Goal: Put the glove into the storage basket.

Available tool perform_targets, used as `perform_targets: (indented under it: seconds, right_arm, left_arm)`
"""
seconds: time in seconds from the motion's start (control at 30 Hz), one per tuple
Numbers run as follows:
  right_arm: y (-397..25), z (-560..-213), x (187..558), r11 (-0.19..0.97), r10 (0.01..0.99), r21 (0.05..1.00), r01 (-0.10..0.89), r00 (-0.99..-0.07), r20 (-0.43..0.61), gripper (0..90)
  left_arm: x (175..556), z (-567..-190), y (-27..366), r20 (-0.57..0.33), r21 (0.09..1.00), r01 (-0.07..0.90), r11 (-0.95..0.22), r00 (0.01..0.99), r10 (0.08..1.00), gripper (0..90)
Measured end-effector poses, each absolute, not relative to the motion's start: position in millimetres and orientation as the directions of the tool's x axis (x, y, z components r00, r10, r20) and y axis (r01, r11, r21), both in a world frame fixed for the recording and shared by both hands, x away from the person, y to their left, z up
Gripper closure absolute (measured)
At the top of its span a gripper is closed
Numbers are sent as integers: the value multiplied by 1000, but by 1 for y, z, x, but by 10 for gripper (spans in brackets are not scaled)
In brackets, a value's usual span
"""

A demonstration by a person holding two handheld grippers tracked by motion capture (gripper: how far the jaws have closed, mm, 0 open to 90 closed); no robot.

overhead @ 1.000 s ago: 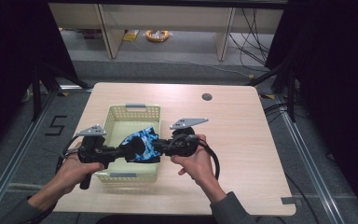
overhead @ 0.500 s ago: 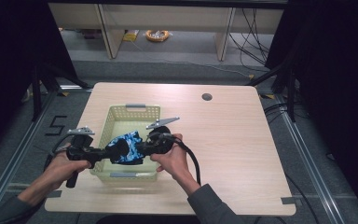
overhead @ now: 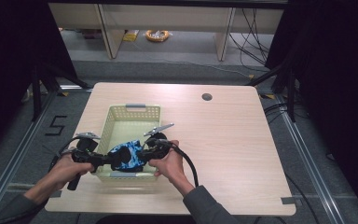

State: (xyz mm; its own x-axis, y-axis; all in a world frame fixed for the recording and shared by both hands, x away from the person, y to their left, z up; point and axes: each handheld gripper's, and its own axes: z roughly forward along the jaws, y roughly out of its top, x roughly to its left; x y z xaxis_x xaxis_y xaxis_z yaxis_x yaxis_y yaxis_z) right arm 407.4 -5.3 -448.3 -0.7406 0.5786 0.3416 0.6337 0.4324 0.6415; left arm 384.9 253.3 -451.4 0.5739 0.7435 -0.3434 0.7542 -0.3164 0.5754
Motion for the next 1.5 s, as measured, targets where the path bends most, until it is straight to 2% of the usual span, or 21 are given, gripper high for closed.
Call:
perform_targets:
  seconds: [0.2,0.4,0.47,0.5,0.73,0.77,0.87,0.97,1.37,1.5]
  right_arm:
    - [-3,-457,408,458,585,614,642,-738,336,811]
    - [1,-461,409,499,575,605,620,-760,304,810]
    - [2,-460,407,492,602,573,655,-732,320,810]
    - [1,-461,408,496,589,590,636,-746,309,809]
    - [1,-460,409,505,589,588,632,-750,300,799]
    - [1,-460,409,515,591,585,627,-754,288,798]
    - [0,-460,409,513,601,577,635,-746,286,798]
    - [0,-458,407,504,619,555,661,-725,302,796]
    - [-2,-459,410,507,604,581,637,-743,288,784]
    - [-1,-458,408,497,625,555,668,-718,305,769]
  left_arm:
    - [387,-455,252,-330,544,759,-356,585,741,804]
    - [387,-451,251,-284,554,736,-389,606,743,667]
    - [386,-448,250,-277,553,731,-400,614,740,636]
    - [386,-444,251,-243,554,719,-420,622,745,616]
    - [385,-433,253,-221,590,697,-408,626,748,542]
    - [384,-430,252,-215,591,695,-409,625,751,495]
    - [384,-428,252,-215,588,702,-402,615,758,445]
    - [383,-425,254,-200,581,702,-413,614,763,431]
    - [376,-419,260,-200,566,708,-423,615,762,395]
    - [373,-417,261,-211,570,708,-416,616,759,387]
